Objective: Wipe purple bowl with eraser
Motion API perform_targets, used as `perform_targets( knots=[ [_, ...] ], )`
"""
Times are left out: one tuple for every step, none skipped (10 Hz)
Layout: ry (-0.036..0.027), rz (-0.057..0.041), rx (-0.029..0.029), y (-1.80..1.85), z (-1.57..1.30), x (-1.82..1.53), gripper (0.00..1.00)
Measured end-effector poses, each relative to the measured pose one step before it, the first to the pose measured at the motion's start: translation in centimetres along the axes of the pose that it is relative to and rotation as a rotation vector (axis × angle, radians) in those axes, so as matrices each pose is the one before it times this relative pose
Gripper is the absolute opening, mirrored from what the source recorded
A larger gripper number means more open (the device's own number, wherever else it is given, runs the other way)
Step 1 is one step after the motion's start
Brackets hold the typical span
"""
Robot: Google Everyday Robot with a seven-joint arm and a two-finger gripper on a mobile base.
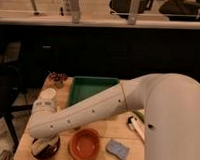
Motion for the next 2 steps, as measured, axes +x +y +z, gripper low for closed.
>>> perform_targets(
  knots=[
    [-0.00143, 0.01551, -0.00249, 0.354, -0.003, 0.517, 0.00],
    [0.00188, 0.00905, -0.00373, 0.128, 0.050, 0.368, 0.00]
  ],
)
